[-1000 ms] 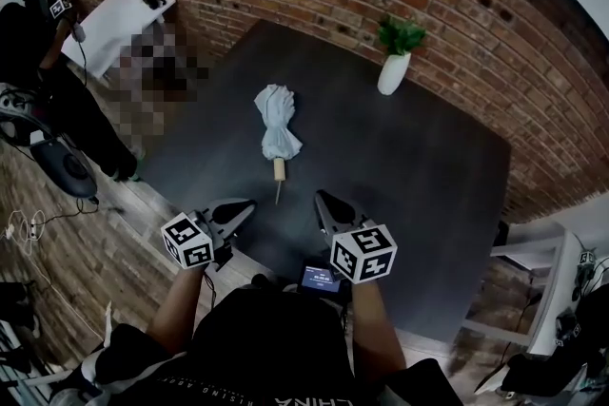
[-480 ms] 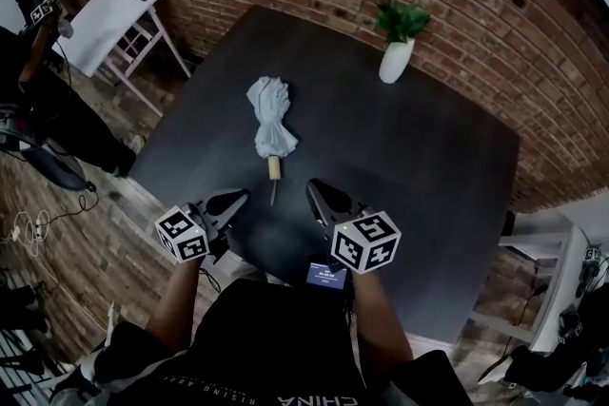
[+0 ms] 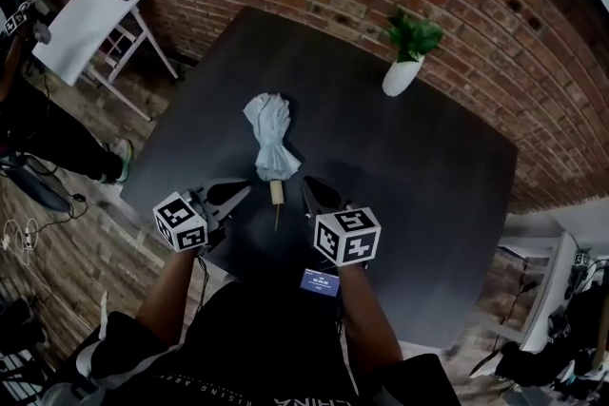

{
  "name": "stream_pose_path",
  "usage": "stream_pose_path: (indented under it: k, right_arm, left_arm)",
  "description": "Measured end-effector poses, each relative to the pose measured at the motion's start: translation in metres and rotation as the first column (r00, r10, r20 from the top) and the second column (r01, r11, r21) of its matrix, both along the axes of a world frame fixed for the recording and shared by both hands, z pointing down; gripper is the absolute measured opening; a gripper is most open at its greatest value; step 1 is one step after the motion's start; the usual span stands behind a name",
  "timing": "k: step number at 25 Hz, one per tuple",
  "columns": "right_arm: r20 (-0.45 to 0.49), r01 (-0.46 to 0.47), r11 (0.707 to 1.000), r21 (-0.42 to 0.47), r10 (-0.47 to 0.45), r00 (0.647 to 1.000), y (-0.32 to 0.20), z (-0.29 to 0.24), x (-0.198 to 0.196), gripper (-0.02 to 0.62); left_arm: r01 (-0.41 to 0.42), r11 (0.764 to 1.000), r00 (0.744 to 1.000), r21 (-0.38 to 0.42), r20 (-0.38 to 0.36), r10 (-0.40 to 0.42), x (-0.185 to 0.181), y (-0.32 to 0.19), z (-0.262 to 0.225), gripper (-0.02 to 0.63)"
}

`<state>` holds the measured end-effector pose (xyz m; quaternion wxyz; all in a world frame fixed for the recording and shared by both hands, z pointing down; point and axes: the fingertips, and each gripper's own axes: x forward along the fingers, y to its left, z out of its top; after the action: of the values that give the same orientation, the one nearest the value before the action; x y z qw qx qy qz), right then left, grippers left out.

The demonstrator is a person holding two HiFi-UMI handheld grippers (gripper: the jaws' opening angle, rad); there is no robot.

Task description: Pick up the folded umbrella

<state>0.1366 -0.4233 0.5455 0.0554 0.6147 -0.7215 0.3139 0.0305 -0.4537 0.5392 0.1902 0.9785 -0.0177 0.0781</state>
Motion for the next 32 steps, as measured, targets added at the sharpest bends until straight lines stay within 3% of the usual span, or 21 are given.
stream_pose_path:
  k: [7, 15, 20, 32]
  right_arm:
    - [0.021, 0.037, 0.996, -0.079, -0.036, 0.999, -0.057, 0.028, -0.014, 0.012]
    - [0.061, 0.031, 0.977, -0.212, -0.018, 0.998, -0.106, 0.072, -0.017, 0.233]
    - [0.008, 0.004, 0.955, -0.297, -0.002, 1.000, -0.129, 0.101, -0.016, 0.308]
    - [-0.139, -0.009, 0.884, -0.468, -0.064, 0.988, -0.153, 0.149, -0.036, 0.308]
  left_arm:
    - [-0.009, 0.999, 0.999, -0.035, -0.032, 0.008, 0.007, -0.037, 0.010, 0.003]
    - [0.001, 0.998, 0.998, -0.065, -0.055, -0.005, 0.006, -0.071, 0.021, 0.003]
    - [0.012, 0.997, 0.998, -0.080, -0.061, -0.017, 0.004, -0.087, 0.028, 0.003]
    - [0.054, 0.991, 0.997, -0.126, -0.057, -0.061, -0.014, -0.108, 0.046, 0.003]
